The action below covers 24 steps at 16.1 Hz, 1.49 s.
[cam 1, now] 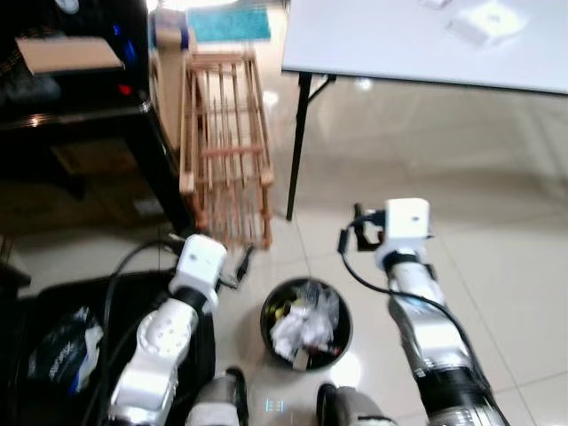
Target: Picking trash to rubbish bin
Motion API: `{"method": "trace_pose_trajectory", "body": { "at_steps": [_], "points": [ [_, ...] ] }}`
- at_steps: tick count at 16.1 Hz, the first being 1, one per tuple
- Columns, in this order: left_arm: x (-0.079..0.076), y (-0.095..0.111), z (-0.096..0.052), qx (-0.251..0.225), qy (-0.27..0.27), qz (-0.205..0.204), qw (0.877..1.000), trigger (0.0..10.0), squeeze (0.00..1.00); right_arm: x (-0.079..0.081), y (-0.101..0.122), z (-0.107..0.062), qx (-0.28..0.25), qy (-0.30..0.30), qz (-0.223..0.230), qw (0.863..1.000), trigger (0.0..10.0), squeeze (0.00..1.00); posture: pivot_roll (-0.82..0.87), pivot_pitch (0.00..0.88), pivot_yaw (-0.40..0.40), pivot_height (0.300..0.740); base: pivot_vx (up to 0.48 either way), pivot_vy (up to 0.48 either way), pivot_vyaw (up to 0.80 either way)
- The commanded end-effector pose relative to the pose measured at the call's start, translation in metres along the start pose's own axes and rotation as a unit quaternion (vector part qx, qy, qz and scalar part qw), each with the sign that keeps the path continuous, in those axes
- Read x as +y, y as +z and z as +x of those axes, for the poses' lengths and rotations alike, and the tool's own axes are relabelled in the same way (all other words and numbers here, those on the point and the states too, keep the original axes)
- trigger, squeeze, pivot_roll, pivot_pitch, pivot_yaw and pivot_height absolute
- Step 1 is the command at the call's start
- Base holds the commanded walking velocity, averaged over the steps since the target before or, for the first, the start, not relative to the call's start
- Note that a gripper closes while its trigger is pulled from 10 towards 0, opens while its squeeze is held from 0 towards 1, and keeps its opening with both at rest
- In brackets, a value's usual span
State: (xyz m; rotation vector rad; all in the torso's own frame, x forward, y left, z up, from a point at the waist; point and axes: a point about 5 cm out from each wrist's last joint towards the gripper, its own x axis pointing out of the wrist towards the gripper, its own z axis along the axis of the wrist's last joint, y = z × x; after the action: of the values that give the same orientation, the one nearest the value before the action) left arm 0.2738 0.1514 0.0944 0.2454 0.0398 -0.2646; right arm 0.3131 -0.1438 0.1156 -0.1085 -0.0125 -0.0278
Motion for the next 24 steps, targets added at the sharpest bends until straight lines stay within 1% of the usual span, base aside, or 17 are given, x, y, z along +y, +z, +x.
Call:
{"method": "trace_pose_trajectory", "body": {
  "at_steps": [1, 3, 5, 8, 9, 10, 14, 24],
  "points": [
    [0.002, -0.001, 0.000, 0.002, 0.016, 0.000, 1.000, 10.0, 0.00, -0.009, 0.006, -0.010, -0.007, -0.007, -0.012, 1.000, 10.0, 1.00, 0.05, 0.122, 0.015, 0.740, 0.000, 0.000, 0.00],
    [0.007, 0.005, 0.004, -0.006, 0.031, 0.004, 1.000, 10.0, 0.00, -0.019, 0.015, -0.023, -0.018, -0.015, -0.028, 0.999, 10.0, 1.00, 0.03, 0.117, 0.034, 0.740, 0.000, 0.000, 0.00],
    [0.007, 0.011, 0.007, -0.012, 0.030, -0.008, 0.999, 10.0, 0.00, -0.027, 0.023, -0.035, -0.023, -0.025, -0.047, 0.998, 10.0, 1.00, -0.01, 0.107, 0.054, 0.740, 0.000, 0.000, 0.00],
    [-0.001, 0.020, 0.013, -0.028, 0.014, -0.027, 0.999, 10.0, 0.00, -0.029, 0.031, -0.045, -0.029, -0.041, -0.064, 0.997, 10.0, 1.00, -0.02, 0.099, 0.054, 0.740, 0.000, 0.000, 0.00],
    [-0.005, 0.022, 0.014, -0.033, 0.010, -0.032, 0.999, 10.0, 0.00, -0.028, 0.033, -0.046, -0.025, -0.045, -0.055, 0.997, 10.0, 0.47, -0.03, 0.097, 0.049, 0.740, 0.000, 0.000, 0.00],
    [-0.008, 0.022, 0.015, -0.035, 0.008, -0.037, 0.999, 10.0, 0.00, -0.027, 0.032, -0.047, -0.019, -0.048, -0.051, 0.997, 10.0, 0.00, -0.03, 0.093, 0.041, 0.740, 0.000, 0.000, 0.00],
    [-0.012, 0.020, 0.018, -0.033, 0.007, -0.050, 0.998, 10.0, 0.00, -0.027, 0.028, -0.049, 0.006, -0.056, -0.045, 0.997, 10.0, 0.00, -0.04, 0.091, 0.034, 0.740, 0.000, -0.376, 0.00],
    [-0.013, 0.019, 0.022, -0.031, 0.001, -0.055, 0.998, 10.0, 0.00, -0.021, 0.032, -0.044, 0.009, -0.046, -0.040, 0.998, 10.0, 0.00, -0.04, 0.086, 0.035, 0.740, 0.000, -0.480, 0.00]
  ]
}}
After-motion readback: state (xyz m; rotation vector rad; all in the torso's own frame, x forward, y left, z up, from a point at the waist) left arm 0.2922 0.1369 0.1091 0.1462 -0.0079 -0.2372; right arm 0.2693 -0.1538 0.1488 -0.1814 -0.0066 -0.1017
